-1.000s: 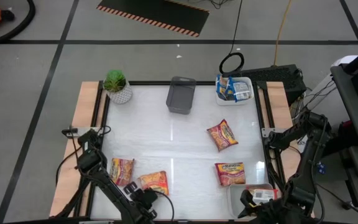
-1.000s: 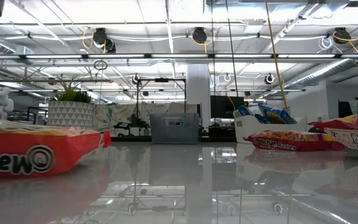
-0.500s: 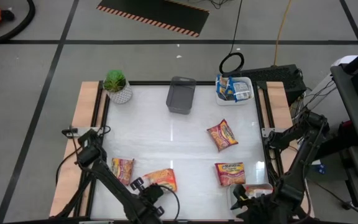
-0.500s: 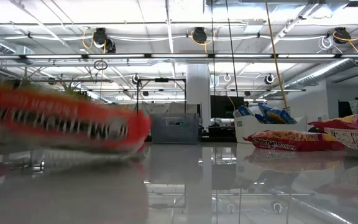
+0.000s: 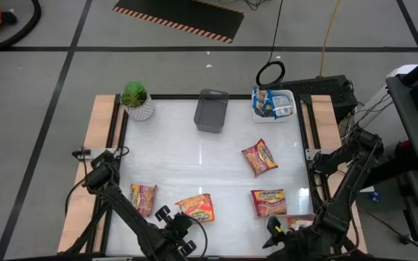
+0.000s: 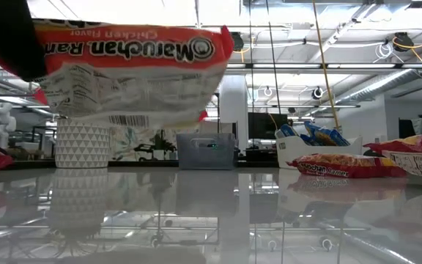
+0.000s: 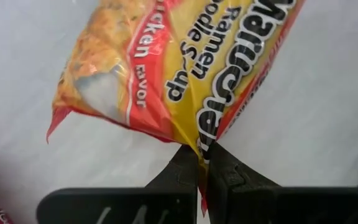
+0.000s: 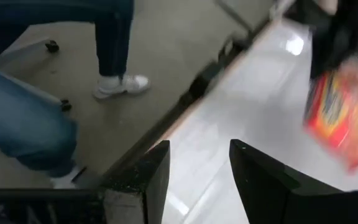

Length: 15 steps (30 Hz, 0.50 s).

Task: Sort Maruchan noodles
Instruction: Put the orange noodle pack into the gray bin

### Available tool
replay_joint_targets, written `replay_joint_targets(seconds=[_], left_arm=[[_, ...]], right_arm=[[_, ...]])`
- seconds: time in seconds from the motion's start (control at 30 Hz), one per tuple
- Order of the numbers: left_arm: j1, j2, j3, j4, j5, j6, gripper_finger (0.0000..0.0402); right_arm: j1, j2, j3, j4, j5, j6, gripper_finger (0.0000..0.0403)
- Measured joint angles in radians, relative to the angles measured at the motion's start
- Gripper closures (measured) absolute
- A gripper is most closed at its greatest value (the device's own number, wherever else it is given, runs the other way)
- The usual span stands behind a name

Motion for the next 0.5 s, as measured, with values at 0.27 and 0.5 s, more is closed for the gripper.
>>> replay_joint_targets(seconds=[0.27, 0.5], left_arm=[[0.018, 0.0, 0.065, 0.06, -0.023, 0.091, 0.0397], [0.037, -0.001, 0.192, 0.181, -0.106, 0.228, 0.0397]], right_arm=[[0.038, 0.0, 0.0, 0.145, 0.127, -0.34, 0.0234], [0.07, 0.0, 0.0, 0.144, 0.33, -0.368, 0.0215]])
